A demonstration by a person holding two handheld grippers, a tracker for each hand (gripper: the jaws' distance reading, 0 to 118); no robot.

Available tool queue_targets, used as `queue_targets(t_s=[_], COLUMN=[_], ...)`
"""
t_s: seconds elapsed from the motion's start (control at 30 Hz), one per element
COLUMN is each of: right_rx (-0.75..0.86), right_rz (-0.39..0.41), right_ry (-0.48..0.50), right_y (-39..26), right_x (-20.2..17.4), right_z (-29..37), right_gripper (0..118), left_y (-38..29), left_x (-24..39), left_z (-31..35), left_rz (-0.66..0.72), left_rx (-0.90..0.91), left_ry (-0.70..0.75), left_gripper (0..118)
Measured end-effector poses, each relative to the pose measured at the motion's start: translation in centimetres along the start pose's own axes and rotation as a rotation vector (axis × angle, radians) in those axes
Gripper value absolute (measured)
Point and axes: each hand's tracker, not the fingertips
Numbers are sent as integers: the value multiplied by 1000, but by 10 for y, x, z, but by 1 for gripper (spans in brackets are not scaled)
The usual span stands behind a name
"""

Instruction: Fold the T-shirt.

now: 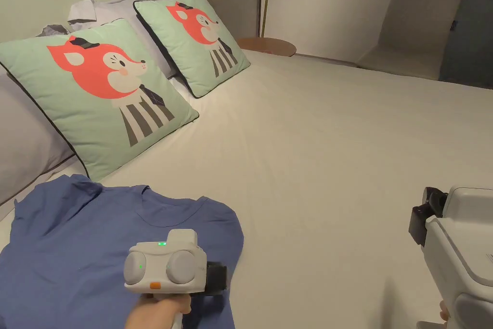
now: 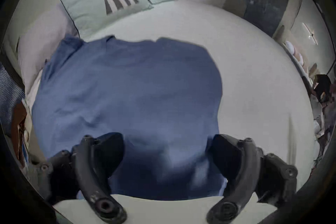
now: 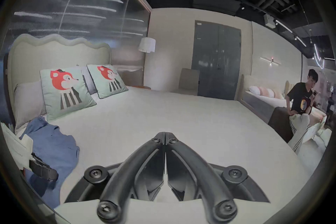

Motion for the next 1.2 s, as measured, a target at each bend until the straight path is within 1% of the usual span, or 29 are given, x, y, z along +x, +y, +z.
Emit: queue_targets(t_s=[0.03,0.07,0.1,0.13,0.17,0.2,0.23,0.27,0.3,0.4,0.43,0.53,0.57,0.67,0.77,0.87,0.97,1.07,1.13,1.2], right_rx=[-7,-13,-18,-19,-20,-20,-18,-11,-2,21,29,56,70,102,138,160,179,186,183,176], right_rz=[3,4,5,5,4,1,-2,-8,-13,-24,-27,-41,-47,-63,-86,-92,-103,-116,-125,-134], right_ry=[-1,-1,-1,-1,-2,-3,-3,-4,-6,-18,-22,-42,-50,-81,-124,-171,-230,-295,-333,-374], right_y=[-2,-4,-5,-6,-6,-4,-3,-1,1,8,9,16,18,24,30,32,31,27,23,18], right_x=[1,2,3,4,5,7,8,10,13,23,26,40,47,64,88,113,141,168,185,201], right_z=[-2,-3,-3,-3,-3,-2,-1,3,8,19,23,38,44,60,82,101,122,142,154,165], right_gripper=[0,0,0,0,0,0,0,0,0,0,0,0,0,0,0,0,0,0,0,0], left_y=[-2,-4,-4,-2,1,4,6,10,14,21,27,42,50,59,63,64,58,41,27,5], left_x=[0,0,-2,-4,-7,-11,-15,-20,-24,-13,-10,-2,5,31,71,113,164,220,254,287], left_z=[-3,-4,0,4,12,16,20,27,37,73,82,126,144,183,222,247,267,276,268,250], left_rz=[0,-4,1,16,39,67,88,135,167,100,100,135,126,59,9,-53,-137,-245,-301,-356], left_rx=[-7,1,25,24,28,53,64,59,67,207,236,326,377,474,576,642,685,686,636,548], left_ry=[15,69,55,34,31,73,79,-8,-34,14,18,-83,-125,-164,-303,-402,-545,-666,-729,-783], left_gripper=[68,61,53,26,6,6,6,6,6,6,6,6,6,6,6,6,6,6,6,6])
